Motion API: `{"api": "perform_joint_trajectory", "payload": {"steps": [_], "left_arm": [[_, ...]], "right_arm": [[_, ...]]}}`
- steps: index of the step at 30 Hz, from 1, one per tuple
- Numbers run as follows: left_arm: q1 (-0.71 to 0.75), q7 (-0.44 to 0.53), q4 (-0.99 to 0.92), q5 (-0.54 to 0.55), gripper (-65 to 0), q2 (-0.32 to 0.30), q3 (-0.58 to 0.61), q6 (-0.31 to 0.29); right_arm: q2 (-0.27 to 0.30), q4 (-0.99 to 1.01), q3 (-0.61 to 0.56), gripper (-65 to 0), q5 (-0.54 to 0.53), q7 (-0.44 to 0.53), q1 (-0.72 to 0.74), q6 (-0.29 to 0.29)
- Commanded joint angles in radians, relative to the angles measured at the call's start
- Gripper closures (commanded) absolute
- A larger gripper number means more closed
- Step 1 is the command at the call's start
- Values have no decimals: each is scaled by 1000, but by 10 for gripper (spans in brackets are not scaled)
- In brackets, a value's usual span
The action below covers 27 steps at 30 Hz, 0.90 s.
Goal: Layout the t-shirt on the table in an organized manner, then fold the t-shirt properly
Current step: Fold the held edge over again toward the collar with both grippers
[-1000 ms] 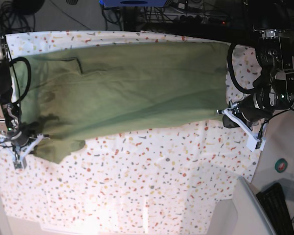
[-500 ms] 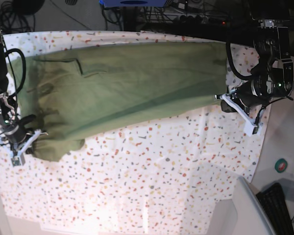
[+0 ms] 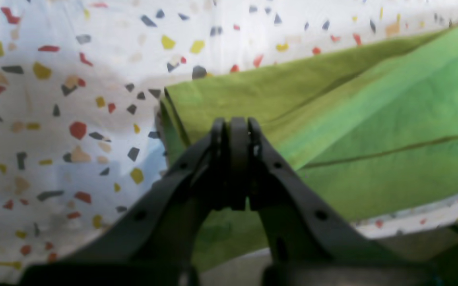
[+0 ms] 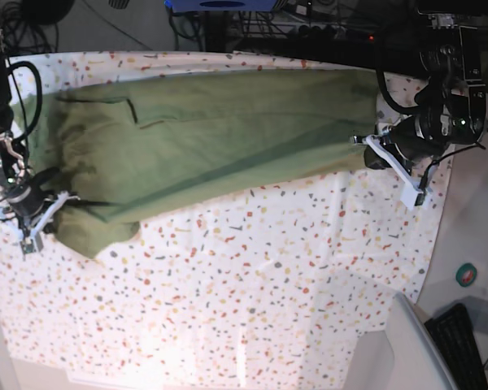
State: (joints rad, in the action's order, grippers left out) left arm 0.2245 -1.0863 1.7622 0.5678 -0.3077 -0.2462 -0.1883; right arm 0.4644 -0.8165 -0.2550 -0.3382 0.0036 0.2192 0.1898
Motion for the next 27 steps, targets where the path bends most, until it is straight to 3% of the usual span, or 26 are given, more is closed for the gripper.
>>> {"api": "perform_joint_trajectory", "payload": {"steps": [1, 5, 8, 15, 22, 27], "left_arm": [[-9, 15, 6, 5, 0, -12, -9, -17], [-14, 18, -28, 1, 0, -12, -9, -27], [-17, 19, -35, 1, 0, -17, -9, -27], [-26, 21, -92, -1, 0, -40, -2, -27], [-38, 21, -98, -1, 0, -40, 0, -27], [-40, 21, -92, -1, 0, -48, -2, -29]], "right_arm": [[18, -25, 9, 0, -5, 14, 6, -11], [20, -45, 52, 0, -5, -58, -30, -13], [15, -47, 133, 0, -5, -63, -63, -6], [20, -168, 150, 0, -5, -72, -139, -6], [18, -278, 158, 0, -5, -161, -155, -13], [14, -358, 240, 0, -5, -244, -198, -11]]}}
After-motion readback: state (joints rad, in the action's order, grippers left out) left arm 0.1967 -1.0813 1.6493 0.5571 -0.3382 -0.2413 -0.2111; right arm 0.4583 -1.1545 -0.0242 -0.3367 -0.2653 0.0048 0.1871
